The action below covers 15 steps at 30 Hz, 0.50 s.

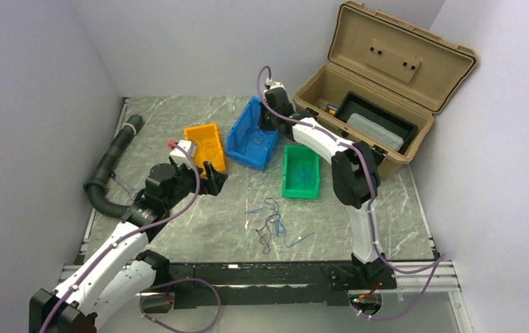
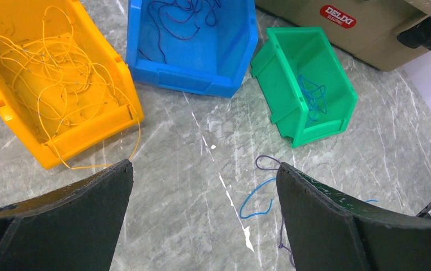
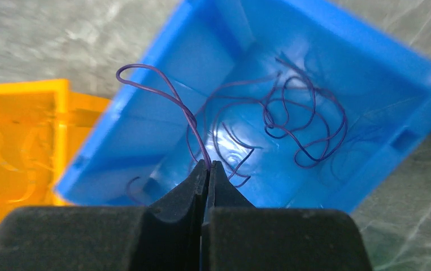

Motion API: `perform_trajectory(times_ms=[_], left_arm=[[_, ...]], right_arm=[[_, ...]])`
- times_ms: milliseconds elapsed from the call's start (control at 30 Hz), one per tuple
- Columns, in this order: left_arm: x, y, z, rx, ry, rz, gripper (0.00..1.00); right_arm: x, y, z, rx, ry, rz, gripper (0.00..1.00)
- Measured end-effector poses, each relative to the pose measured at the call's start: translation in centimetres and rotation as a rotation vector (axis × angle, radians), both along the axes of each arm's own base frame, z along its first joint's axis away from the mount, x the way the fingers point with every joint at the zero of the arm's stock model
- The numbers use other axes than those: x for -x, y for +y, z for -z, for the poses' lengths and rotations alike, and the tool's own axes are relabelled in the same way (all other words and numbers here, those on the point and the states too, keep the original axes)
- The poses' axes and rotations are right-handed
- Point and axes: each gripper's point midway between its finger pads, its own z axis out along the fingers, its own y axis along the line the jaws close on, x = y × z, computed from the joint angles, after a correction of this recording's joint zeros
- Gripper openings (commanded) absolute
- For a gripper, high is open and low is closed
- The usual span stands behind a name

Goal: Untangle the cables

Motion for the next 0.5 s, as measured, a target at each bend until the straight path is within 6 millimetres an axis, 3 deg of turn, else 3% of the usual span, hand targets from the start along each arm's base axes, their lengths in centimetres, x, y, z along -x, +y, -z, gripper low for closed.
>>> perform_trajectory(times_ms=[33,133,233,400,500], left_arm=[[0.0,0.0,0.1,-0.001,0.006,-0.001,0.99],[0.1,0.0,0.3,-0.002,0.012,-0.001,0.99],[0.1,0.0,0.3,-0.003,0.015,-0.001,0.99],[0.1,0.0,0.6,-0.001,0.029,-0.003,0.99],[0.0,0.0,1.1,-0.008,0.047,-0.007,1.00]], right_arm=[[0.0,0.2,1.5,0.019,0.029,0.001,0.00],[0.2,0.0,4.8,0.060,0.099,0.008,0.14],[0.6,-0.4,5.4,0.077,0.125,0.016,0.26],[0.6,-0.5,2.1,0.053,0.076,0.017,0.35],[0.9,-0.7,-2.1,0.018,0.013,0.015,0.43]])
